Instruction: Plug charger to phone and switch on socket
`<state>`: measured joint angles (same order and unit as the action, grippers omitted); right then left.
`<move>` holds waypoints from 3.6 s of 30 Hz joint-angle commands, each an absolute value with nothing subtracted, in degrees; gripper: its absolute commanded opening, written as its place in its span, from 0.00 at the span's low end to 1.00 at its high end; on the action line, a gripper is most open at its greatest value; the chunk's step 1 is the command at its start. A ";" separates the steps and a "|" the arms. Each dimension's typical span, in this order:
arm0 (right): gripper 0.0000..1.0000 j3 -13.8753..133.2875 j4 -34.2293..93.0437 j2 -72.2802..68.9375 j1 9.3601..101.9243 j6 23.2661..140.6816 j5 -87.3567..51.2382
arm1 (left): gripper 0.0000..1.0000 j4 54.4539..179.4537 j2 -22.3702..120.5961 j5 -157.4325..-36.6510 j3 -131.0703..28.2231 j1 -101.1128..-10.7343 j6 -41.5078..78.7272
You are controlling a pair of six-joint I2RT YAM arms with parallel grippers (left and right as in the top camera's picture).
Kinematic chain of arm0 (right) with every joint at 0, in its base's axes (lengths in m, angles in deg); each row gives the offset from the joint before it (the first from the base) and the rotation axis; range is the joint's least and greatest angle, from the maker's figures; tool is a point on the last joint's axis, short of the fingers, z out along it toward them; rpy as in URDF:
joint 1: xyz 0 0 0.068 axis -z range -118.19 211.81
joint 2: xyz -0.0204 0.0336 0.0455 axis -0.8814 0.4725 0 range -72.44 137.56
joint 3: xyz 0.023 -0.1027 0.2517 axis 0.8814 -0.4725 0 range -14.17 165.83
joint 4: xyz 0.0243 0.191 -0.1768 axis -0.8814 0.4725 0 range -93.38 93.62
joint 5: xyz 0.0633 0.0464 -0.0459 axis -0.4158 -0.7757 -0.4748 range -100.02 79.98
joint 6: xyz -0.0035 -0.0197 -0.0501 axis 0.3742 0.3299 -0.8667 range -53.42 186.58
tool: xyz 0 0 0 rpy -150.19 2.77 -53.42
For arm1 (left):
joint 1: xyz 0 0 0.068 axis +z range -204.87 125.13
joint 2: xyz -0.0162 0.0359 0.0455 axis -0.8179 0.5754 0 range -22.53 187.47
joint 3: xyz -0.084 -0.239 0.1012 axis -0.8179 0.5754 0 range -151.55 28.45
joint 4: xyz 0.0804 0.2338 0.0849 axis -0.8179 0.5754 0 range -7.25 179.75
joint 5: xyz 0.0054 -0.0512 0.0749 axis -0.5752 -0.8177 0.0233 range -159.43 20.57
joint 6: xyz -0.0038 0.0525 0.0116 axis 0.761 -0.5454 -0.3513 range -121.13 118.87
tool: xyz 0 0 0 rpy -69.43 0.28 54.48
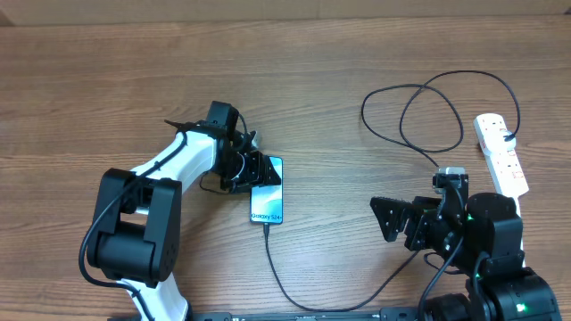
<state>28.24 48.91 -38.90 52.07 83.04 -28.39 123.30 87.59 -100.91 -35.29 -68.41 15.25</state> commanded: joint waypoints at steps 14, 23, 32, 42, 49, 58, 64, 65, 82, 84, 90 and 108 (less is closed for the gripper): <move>1.00 28.96 48.59 -38.95 52.18 82.96 -27.60 | 0.61 124.75 92.53 -83.97 -31.62 -68.02 16.94; 1.00 28.96 48.59 -38.95 52.18 82.98 -27.60 | 0.61 124.92 92.53 -83.82 -31.62 -68.02 16.92; 1.00 28.96 48.59 -38.95 52.18 82.98 -27.60 | 0.61 124.96 92.53 -83.77 -31.62 -68.02 16.92; 1.00 28.96 48.59 -38.95 52.18 82.98 -27.60 | 0.62 126.21 92.53 -81.22 -31.62 -68.02 16.94; 1.00 28.96 48.59 -38.95 52.18 82.98 -27.60 | 0.64 126.41 92.53 -81.22 -31.64 -68.02 17.33; 1.00 28.96 48.59 -38.95 52.18 83.00 -27.62 | 1.00 131.76 91.53 -77.44 -35.16 -68.02 17.33; 1.00 28.96 48.59 -38.95 52.18 83.02 -27.64 | 1.00 137.55 85.25 -76.23 -40.91 -68.02 17.35; 1.00 28.96 48.59 -38.95 52.18 83.00 -27.64 | 1.00 138.19 83.37 -76.26 -41.76 -68.04 17.37; 1.00 28.96 48.63 -38.95 52.18 83.00 -27.62 | 1.00 152.92 37.15 -62.27 -43.40 -73.77 27.04; 1.00 28.96 48.65 -38.95 52.18 83.00 -27.62 | 1.00 154.41 31.86 -59.71 -43.40 -75.15 28.78; 1.00 28.96 48.65 -38.95 52.18 83.00 -27.62 | 1.00 159.15 17.52 -50.73 -43.38 -76.65 32.98; 1.00 28.96 48.63 -38.95 52.18 83.00 -27.62 | 1.00 165.44 7.38 -48.69 -43.29 -76.65 33.59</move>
<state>28.24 48.94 -38.84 52.07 83.07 -27.97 164.50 7.84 -48.39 -42.79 -76.28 32.43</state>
